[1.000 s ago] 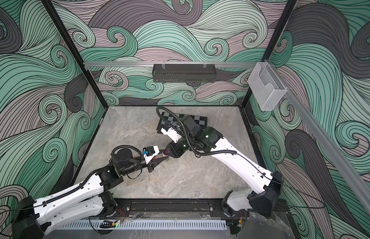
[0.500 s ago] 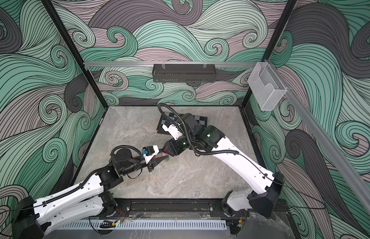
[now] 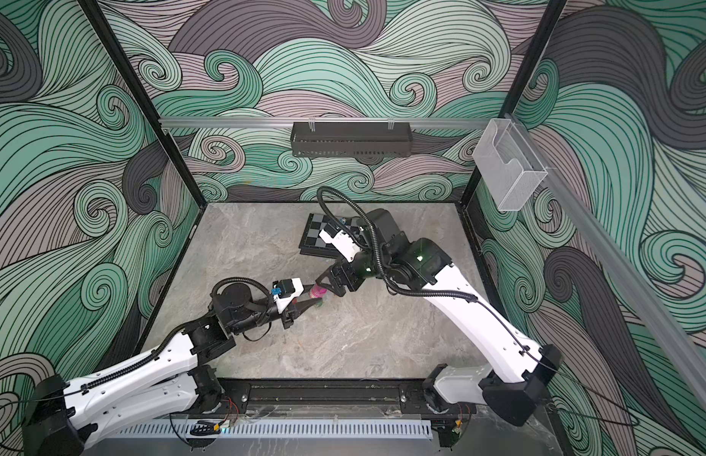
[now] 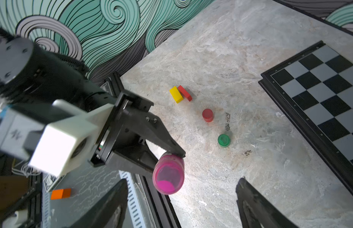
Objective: Close the paint jar lid
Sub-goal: Screw the lid onto the paint jar.
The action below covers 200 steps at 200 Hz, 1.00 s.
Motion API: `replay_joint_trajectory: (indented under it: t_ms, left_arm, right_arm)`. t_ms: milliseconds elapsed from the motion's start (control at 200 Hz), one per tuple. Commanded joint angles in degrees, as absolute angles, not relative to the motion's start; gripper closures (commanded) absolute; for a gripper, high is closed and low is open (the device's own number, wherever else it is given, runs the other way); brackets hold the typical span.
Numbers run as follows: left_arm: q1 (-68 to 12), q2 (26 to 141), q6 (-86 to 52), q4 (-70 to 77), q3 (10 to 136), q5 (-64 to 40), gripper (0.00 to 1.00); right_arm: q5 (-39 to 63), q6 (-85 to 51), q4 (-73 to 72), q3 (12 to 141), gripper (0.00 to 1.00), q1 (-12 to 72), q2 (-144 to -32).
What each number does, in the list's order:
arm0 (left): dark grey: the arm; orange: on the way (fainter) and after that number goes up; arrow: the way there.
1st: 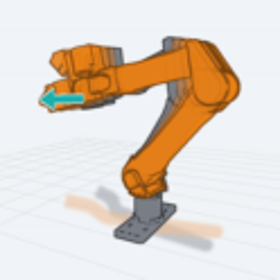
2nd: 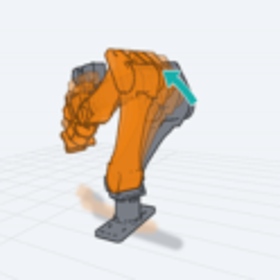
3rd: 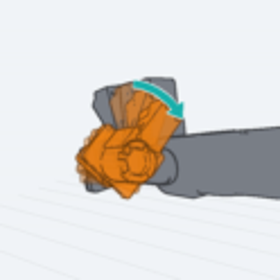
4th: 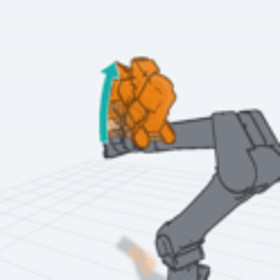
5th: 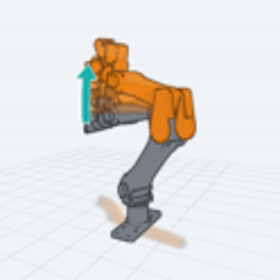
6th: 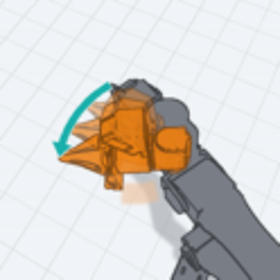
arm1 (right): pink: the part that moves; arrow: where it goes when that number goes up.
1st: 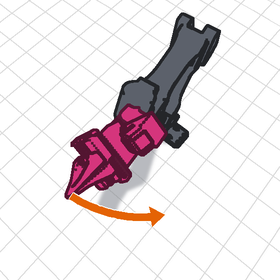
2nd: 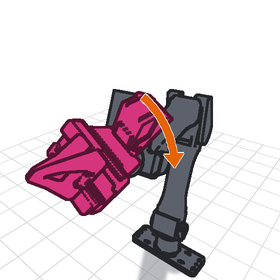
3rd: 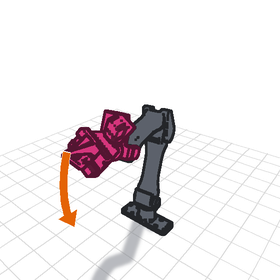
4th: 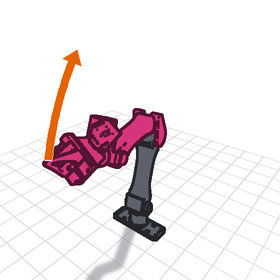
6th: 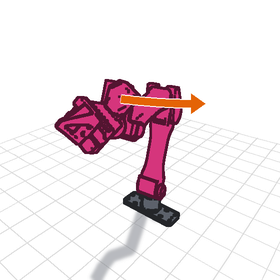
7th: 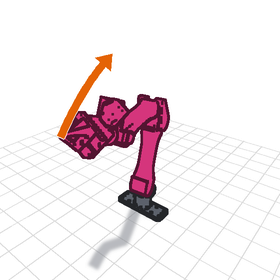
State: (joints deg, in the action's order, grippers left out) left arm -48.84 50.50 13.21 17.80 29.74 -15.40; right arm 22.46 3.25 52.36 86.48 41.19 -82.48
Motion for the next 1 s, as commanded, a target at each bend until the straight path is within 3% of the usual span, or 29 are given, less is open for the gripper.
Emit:
replay_joint_trajectory:
  t_ms: [0, 245, 620, 996]
  left_arm:
    - [-48.86, 50.00, 11.99, 17.12, 29.79, -18.80, 0.98]
    - [-47.31, 47.63, 10.13, 14.79, 29.82, -19.77, 0.97]
    - [-38.14, 48.76, 9.86, 11.86, 34.70, -29.98, 0.95]
    - [-37.79, 51.33, 13.36, 6.91, 36.21, -37.10, 0.95]
  right_arm:
    - [30.72, 20.79, 51.35, 83.55, 0.14, 40.95, -80.72]
    - [32.38, 37.00, 51.33, 78.84, 0.21, 42.10, -76.04]
    - [33.24, 40.60, 51.36, 81.18, 0.20, 42.19, -79.29]
    - [31.57, 45.97, 53.74, 85.13, 0.27, 42.19, -83.38]
